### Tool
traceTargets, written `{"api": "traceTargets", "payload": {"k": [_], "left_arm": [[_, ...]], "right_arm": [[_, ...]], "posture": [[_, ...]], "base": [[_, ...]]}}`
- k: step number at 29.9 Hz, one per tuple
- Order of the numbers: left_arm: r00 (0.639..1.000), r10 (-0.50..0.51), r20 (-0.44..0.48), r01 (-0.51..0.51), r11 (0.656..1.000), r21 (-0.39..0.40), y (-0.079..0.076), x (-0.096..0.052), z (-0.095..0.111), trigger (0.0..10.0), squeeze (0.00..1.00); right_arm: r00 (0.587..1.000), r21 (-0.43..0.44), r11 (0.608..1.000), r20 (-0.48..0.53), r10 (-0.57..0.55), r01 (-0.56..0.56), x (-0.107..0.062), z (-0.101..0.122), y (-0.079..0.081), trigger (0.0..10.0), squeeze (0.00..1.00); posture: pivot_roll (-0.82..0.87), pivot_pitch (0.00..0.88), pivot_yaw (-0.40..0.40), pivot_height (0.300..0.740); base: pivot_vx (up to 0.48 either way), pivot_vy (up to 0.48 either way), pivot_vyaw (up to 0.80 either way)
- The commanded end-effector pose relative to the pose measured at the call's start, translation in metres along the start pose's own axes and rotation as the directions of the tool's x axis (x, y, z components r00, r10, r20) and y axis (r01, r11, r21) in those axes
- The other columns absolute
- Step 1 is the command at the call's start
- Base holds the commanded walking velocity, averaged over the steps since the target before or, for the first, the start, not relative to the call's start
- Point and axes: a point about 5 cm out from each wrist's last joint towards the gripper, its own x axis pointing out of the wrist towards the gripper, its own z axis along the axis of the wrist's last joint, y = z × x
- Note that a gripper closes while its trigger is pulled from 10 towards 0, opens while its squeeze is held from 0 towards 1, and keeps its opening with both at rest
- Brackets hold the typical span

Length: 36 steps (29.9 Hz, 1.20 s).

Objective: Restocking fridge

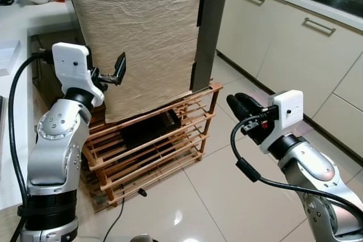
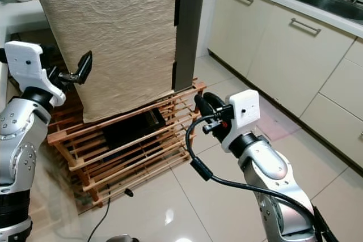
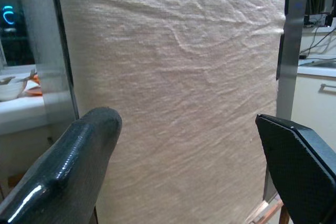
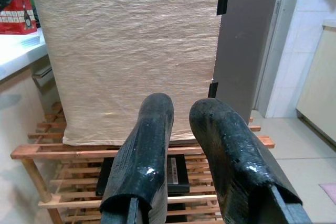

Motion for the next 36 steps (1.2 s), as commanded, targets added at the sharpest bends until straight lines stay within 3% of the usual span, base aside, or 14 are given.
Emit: {"api": "traceTargets", "payload": {"k": [1, 2, 4, 13, 22, 25, 36], "left_arm": [[1.000, -0.011, 0.022, 0.011, 1.000, 0.001, -0.003, 0.002, 0.005, 10.0, 0.08], [1.000, -0.008, 0.006, 0.008, 1.000, -0.022, -0.006, 0.003, 0.004, 10.0, 0.00], [0.999, -0.045, 0.028, 0.047, 0.998, -0.051, -0.016, 0.001, 0.006, 10.0, 0.00], [0.991, -0.123, 0.050, 0.124, 0.992, -0.019, -0.039, -0.003, 0.005, 10.0, 0.00], [0.990, -0.134, 0.038, 0.134, 0.991, -0.017, -0.041, -0.002, 0.004, 10.0, 0.00], [0.991, -0.126, 0.038, 0.127, 0.991, -0.042, -0.041, -0.002, 0.004, 10.0, 0.00], [0.998, -0.067, 0.018, 0.066, 0.998, 0.007, -0.032, -0.002, 0.001, 10.0, 0.00]], "right_arm": [[0.999, -0.021, 1.000, 0.036, 0.007, -0.006, 0.000, 0.009, 0.002, 10.0, 0.00], [0.999, -0.018, 1.000, 0.040, 0.005, -0.005, 0.000, 0.009, 0.002, 10.0, 0.00], [0.999, -0.021, 1.000, 0.036, 0.003, -0.002, -0.001, 0.008, 0.003, 10.0, 0.00], [0.998, 0.009, 0.999, 0.025, -0.051, 0.051, -0.003, 0.002, -0.001, 10.0, 0.00], [0.997, 0.012, 0.998, 0.024, -0.069, 0.069, -0.004, 0.003, -0.003, 10.0, 0.00], [0.997, 0.013, 0.997, 0.023, -0.072, 0.072, -0.004, 0.002, -0.003, 10.0, 0.00], [0.999, -0.009, 0.998, 0.003, -0.054, 0.054, -0.003, 0.000, -0.001, 10.0, 0.00]], "posture": [[0.03, 0.000, -0.001, 0.740], [0.03, 0.000, 0.001, 0.740], [0.03, 0.000, 0.000, 0.740], [0.03, 0.000, 0.002, 0.740], [0.03, 0.000, 0.007, 0.740], [0.03, 0.000, 0.007, 0.740], [0.03, 0.000, 0.008, 0.740]], "base": [[0.000, 0.000, 0.00], [0.000, 0.000, 0.00], [0.000, 0.000, 0.00], [0.152, 0.000, 0.00], [0.378, 0.000, 0.00], [0.000, 0.000, 0.00], [0.000, 0.000, 0.00]]}}
